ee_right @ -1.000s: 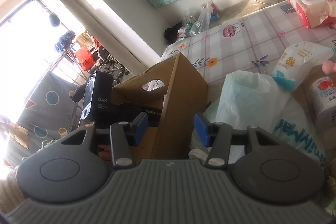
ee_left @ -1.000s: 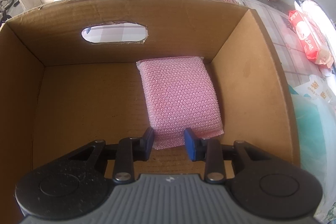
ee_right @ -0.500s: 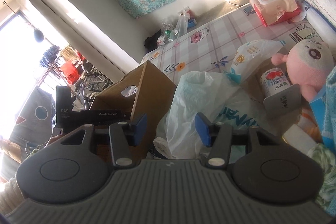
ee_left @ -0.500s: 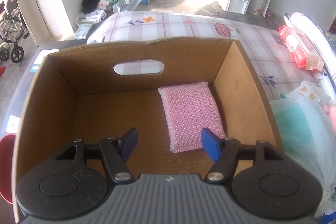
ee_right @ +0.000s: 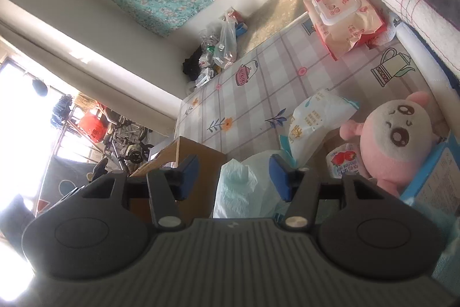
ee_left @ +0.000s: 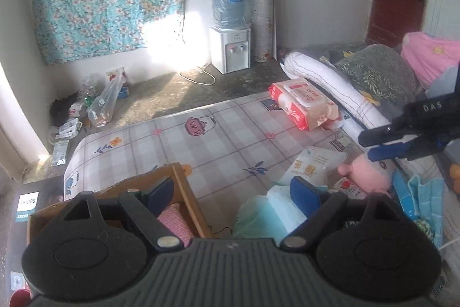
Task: Organize soft objects
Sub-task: 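Move the right gripper back over the bed to the cotton-swab bag, then grasp the white cotton-swab bag with the right gripper and lift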
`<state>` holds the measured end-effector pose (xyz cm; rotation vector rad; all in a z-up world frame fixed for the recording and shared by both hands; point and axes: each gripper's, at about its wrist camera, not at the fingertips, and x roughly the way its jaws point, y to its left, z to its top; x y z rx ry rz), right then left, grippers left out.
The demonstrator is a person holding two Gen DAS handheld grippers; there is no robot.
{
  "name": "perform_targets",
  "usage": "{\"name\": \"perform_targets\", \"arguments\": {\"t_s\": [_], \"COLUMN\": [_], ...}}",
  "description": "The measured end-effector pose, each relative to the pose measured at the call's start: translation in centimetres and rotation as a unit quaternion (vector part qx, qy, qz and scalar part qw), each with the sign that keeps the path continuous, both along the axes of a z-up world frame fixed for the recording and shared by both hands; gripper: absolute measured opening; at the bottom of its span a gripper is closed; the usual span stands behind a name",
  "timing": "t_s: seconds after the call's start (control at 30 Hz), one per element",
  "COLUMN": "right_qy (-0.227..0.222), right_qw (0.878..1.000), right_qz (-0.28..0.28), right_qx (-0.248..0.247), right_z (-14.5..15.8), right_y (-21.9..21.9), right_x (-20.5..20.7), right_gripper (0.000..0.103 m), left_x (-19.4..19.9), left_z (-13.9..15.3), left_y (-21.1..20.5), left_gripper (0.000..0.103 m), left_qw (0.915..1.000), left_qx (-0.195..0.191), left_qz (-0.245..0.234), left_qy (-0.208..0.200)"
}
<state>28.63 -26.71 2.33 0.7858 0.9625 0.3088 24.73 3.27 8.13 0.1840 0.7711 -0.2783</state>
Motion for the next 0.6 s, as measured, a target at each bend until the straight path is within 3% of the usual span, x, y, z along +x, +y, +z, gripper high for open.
{"name": "perform_targets", "arguments": {"t_s": [0.1,0.2,0.37,0.6], "right_qy": [0.049,0.093,0.165,0.22], "right_qw": [0.999,0.996,0.986,0.975], "right_qz": [-0.011,-0.002,0.002,0.012], "right_qx": [0.011,0.005,-0.021,-0.038], "right_z": [-1.8,-3.7,-7.4,-11.7], "right_y": [-1.6,-2.4,-3.6,-4.2], "right_x": [3.7,7.1,11.7,15.4], "right_gripper": [0.057,0.059,0.066,0.076], "left_x": [2.7,5.3,9.8,14.0], "left_z": [-3.6,-6.3,-10.4,-14.7], "left_y": [-5.2,-8.7,-12.3,-14.4], "left_gripper": [0.089,0.089,0.088,0.088], "left_qw": [0.9968,0.9917,0.9845,0.9697], "left_qx": [0.051,0.075,0.09,0.085], "left_qz": [-0.053,-0.084,-0.106,-0.117], "left_qy": [0.031,0.061,0.107,0.197]}}
